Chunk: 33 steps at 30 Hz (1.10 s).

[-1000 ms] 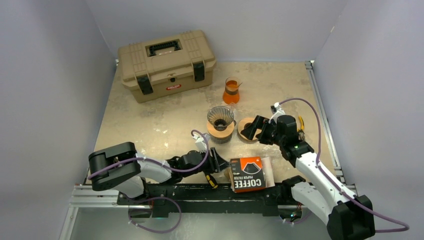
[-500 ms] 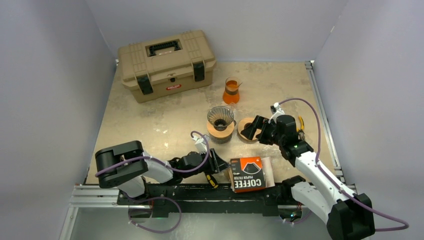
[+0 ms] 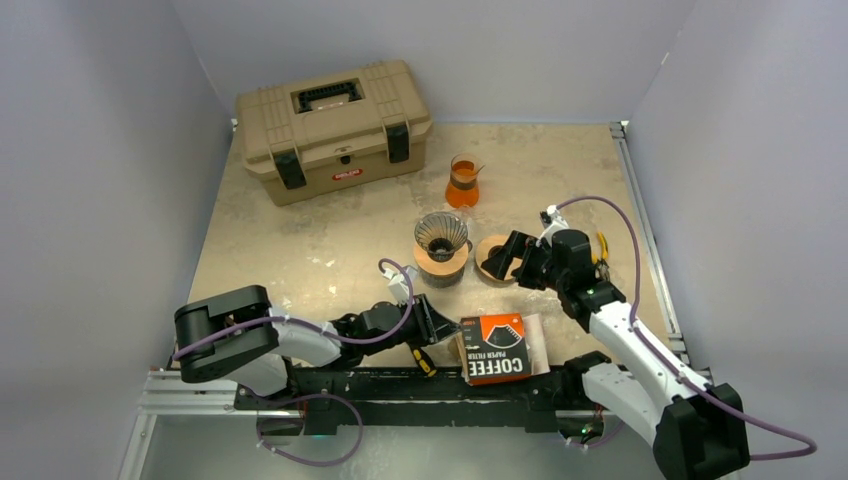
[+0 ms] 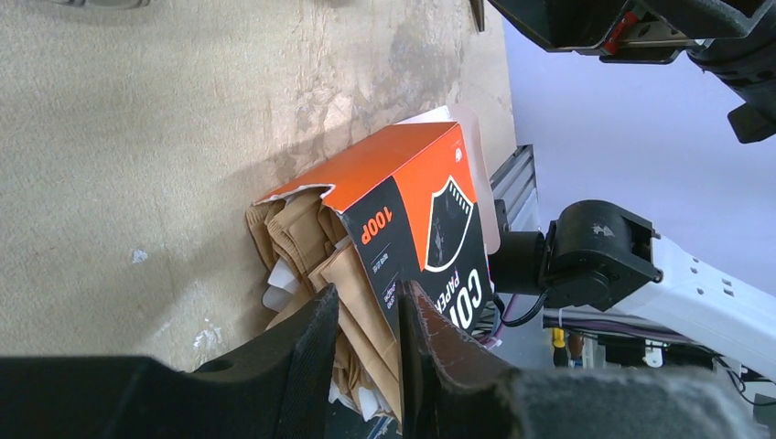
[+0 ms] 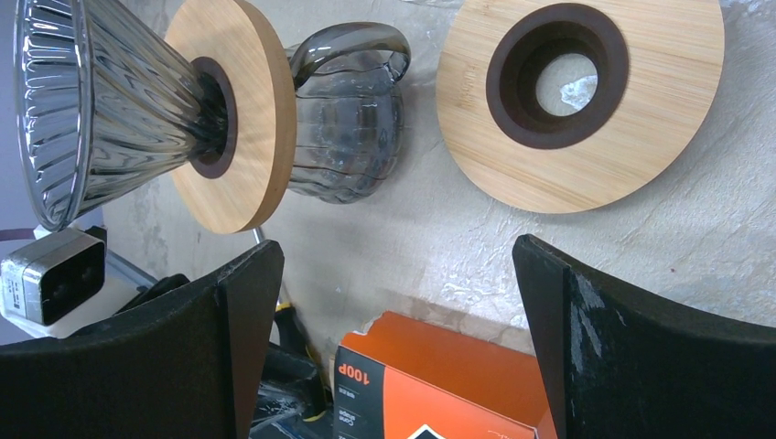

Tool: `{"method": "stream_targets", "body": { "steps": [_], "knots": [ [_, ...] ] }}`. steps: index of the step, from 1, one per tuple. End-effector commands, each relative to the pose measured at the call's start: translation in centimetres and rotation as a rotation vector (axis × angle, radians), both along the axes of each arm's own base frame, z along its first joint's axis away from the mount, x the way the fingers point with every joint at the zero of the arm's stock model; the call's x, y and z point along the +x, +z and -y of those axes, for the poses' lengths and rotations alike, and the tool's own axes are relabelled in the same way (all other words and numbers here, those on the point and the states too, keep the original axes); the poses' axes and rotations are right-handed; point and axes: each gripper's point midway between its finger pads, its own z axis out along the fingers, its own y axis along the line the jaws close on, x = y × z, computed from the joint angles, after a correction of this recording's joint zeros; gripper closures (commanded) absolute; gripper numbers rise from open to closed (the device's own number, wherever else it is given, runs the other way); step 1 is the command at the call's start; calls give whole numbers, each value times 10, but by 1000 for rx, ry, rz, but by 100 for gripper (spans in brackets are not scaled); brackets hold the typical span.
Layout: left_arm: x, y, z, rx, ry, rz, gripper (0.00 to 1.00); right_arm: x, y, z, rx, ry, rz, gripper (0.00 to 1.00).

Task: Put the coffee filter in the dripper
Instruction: Pick up the coffee filter from the coffee filter holder.

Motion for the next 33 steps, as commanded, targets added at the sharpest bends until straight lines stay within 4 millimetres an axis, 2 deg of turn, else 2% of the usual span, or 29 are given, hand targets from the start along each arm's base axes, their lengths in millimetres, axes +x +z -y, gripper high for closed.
{"method": "stream_targets", "body": {
  "steps": [1, 14, 17, 21, 22, 26, 33],
  "knots": [
    [5, 14, 9, -39, 5, 37, 72, 12, 17, -2, 1, 0, 64, 1],
    [4, 8, 17, -86, -8, 38, 70, 10, 15, -3, 5, 4, 52, 1],
    [5, 7, 17, -85, -5, 38, 77, 10, 15, -3, 3, 3, 52, 1],
    [5, 4, 16, -83, 0, 34, 98, 11, 17, -3, 4, 3, 56, 1],
    [5, 3, 15, -81, 2, 30, 100, 11, 17, -3, 5, 3, 56, 1],
    [5, 1, 12, -74, 10, 24, 100, 12, 18, -3, 4, 2, 58, 1],
    [11, -7, -5, -2, 74, 9, 100, 11, 16, -3, 2, 0, 57, 1]
  ]
}}
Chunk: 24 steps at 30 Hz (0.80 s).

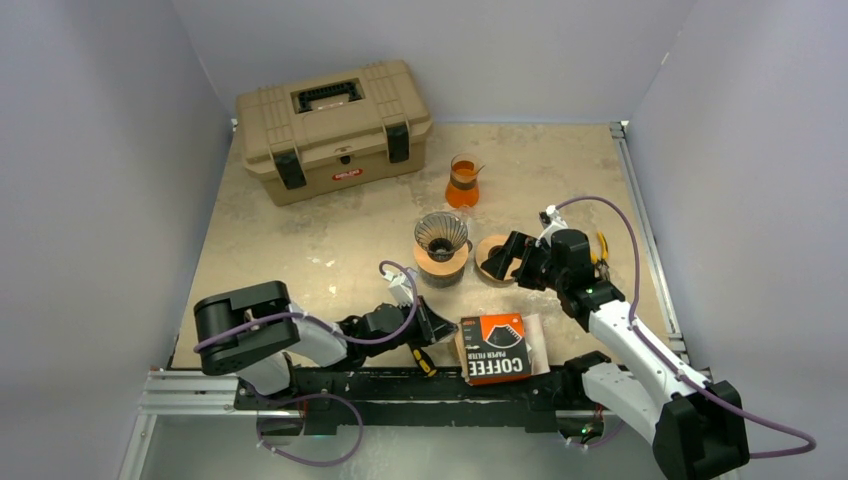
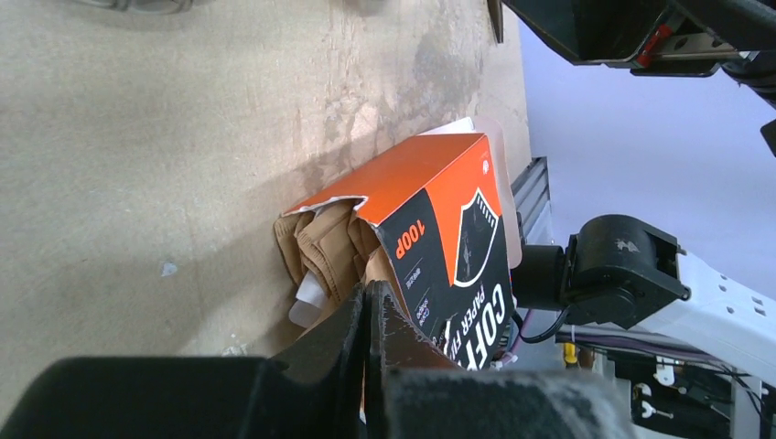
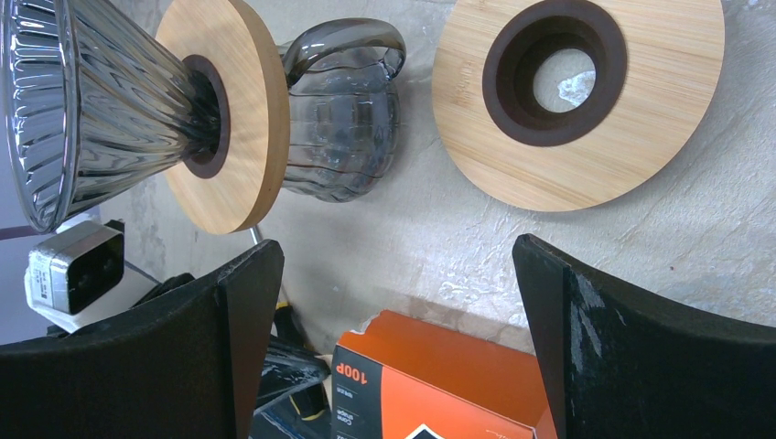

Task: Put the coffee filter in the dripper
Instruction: Pick up the coffee filter from the coffee filter holder.

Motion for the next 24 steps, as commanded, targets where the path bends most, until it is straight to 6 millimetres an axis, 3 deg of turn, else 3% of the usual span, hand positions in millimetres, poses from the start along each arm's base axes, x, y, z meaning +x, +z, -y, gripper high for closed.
{"method": "stream_targets", "body": {
  "steps": [1, 7, 12, 15, 19, 24],
  "knots": [
    [6, 7, -12, 14, 67, 3, 100, 11, 19, -2, 4, -1, 68, 1],
    [9, 7, -18, 70, 76, 25, 100, 12, 19, -1, 0, -4, 71, 1],
    [10, 11, -16, 100, 69, 39, 71, 12, 18, -1, -1, -5, 70, 1],
    [10, 19, -15, 90, 64, 59, 61, 12, 19, -1, -1, -5, 71, 1],
    [4, 34, -6, 58, 27, 90, 61, 11, 17, -1, -3, -6, 68, 1],
    [-2, 43, 2, 17, 0, 95, 72, 11, 16, -1, 2, -4, 65, 1]
  ]
}}
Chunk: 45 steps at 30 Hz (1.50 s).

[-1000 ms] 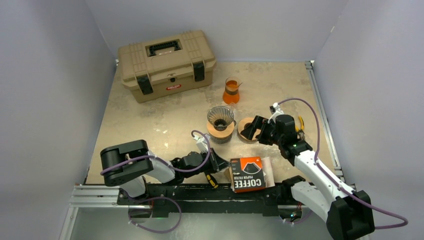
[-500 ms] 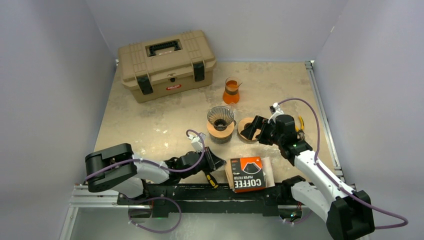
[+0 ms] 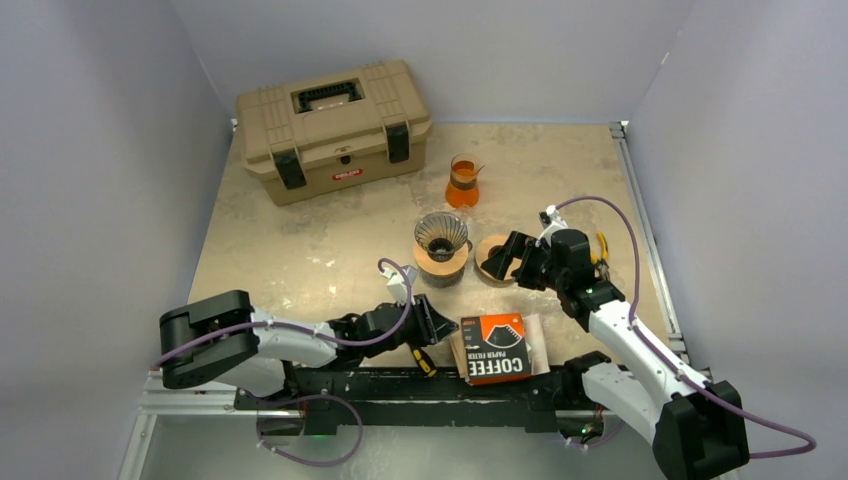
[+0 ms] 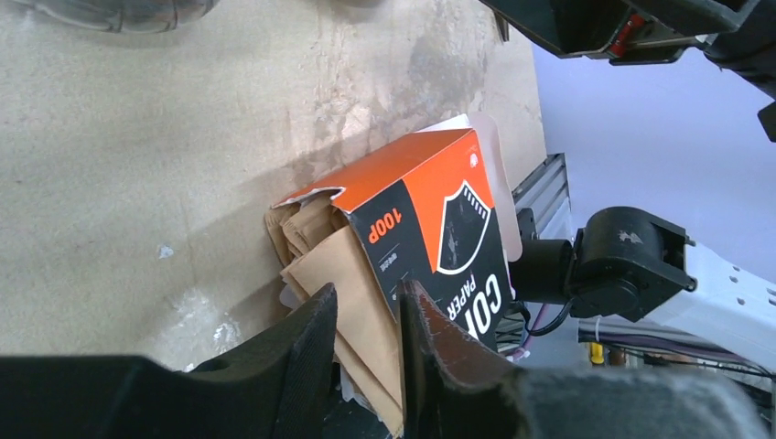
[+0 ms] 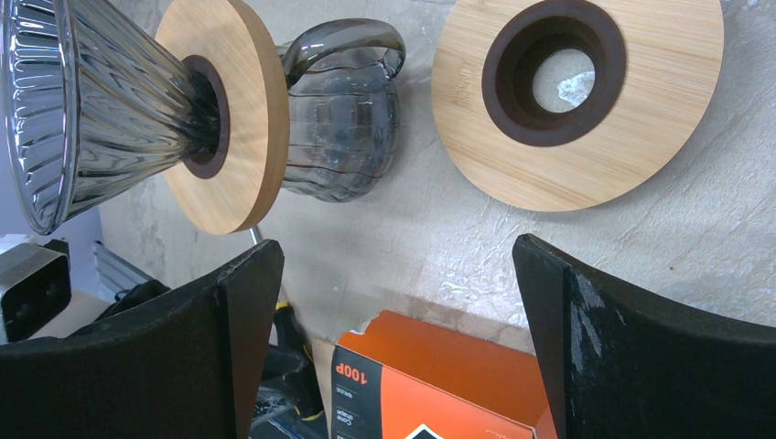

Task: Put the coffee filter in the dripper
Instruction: Pick up the coffee filter from the coffee filter holder.

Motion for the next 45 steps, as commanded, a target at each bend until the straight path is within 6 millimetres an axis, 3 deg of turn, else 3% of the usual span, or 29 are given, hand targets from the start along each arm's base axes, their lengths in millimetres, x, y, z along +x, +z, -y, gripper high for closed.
{"method": "stream_targets", "body": {
  "steps": [1, 5, 20, 31, 45],
  "knots": [
    [-1, 27, 14, -86, -23, 41, 73, 10, 16, -2, 3, -4, 63, 1],
    [-3, 20, 14, -112, -20, 13, 73, 10, 16, -1, 0, -7, 66, 1],
    [-3, 3, 10, -78, 5, -23, 51, 9, 17, 0, -3, -7, 66, 1],
    [-1, 0, 14, -98, 13, -30, 52, 8, 15, 0, -4, -7, 60, 1],
    [4, 1, 0, -66, 73, -15, 45, 9, 16, 1, -4, -10, 65, 1]
  ]
}}
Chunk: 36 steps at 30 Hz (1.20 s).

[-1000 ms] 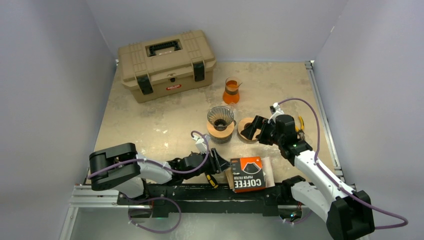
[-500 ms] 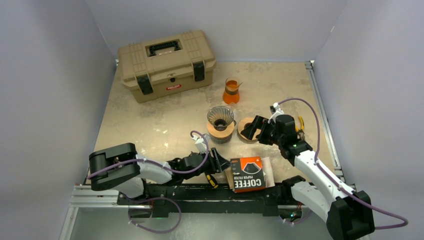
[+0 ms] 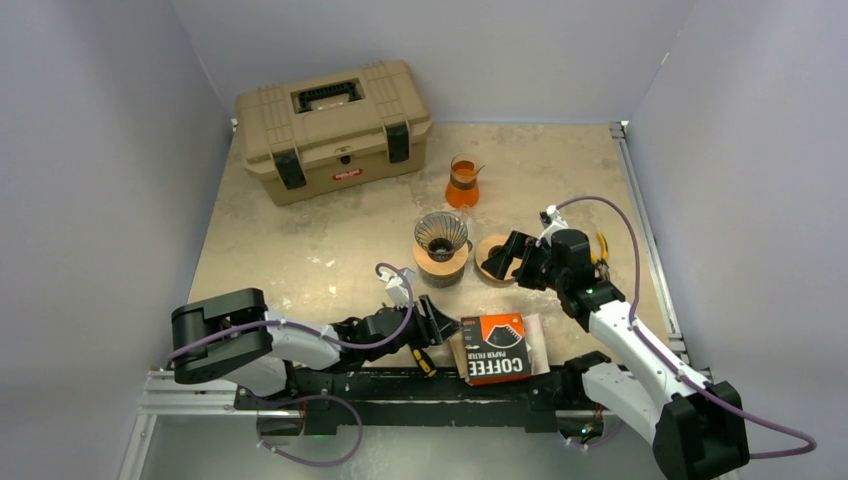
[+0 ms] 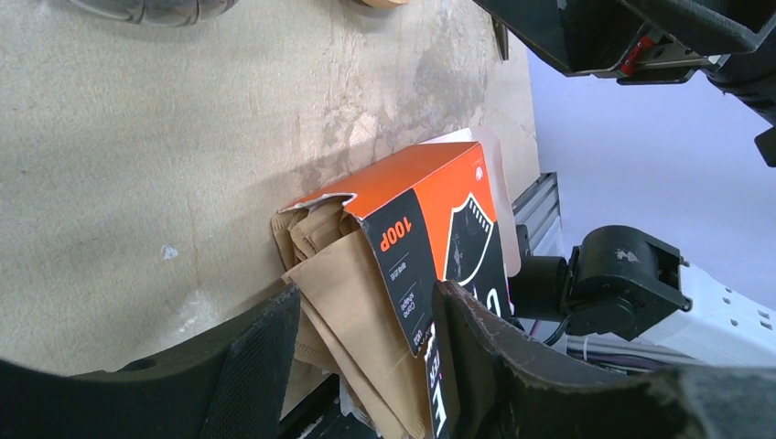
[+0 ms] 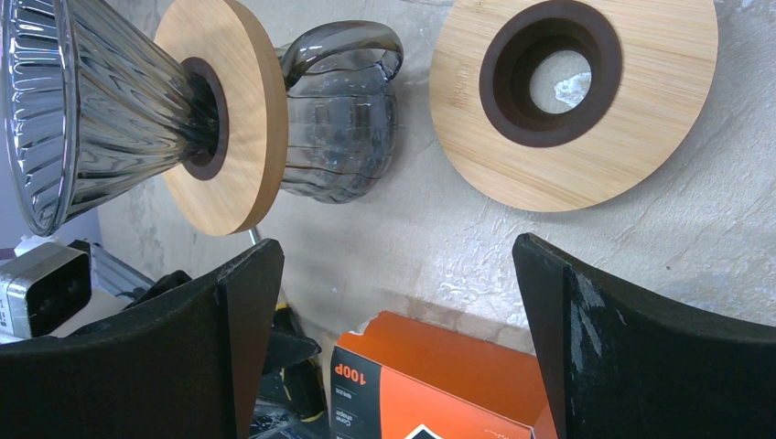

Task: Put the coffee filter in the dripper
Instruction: Pick up the coffee filter from the coffee filter holder.

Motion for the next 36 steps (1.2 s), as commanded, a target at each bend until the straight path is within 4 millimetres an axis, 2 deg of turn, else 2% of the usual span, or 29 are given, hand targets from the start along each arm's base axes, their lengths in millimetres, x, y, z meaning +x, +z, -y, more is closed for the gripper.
{"method": "stream_targets", "body": {
  "steps": [1, 7, 14, 20, 28, 36],
  "knots": [
    [4, 6, -4, -18, 37, 8, 45, 8, 16, 0, -2, -5, 62, 1],
    [3, 4, 1, -29, 24, 14, 47, 8, 15, 0, -2, -5, 61, 1],
    [3, 4, 6, -56, 19, 10, 53, 8, 15, 0, -1, -7, 61, 1],
    [4, 2, 4, -59, 31, 1, 65, 8, 16, 0, 0, -7, 65, 1],
    [5, 0, -3, -78, 60, -8, 99, 9, 17, -1, 1, -5, 67, 1],
    [7, 14, -6, -118, 65, 27, 100, 11, 20, 0, -2, -7, 75, 1]
  ]
}}
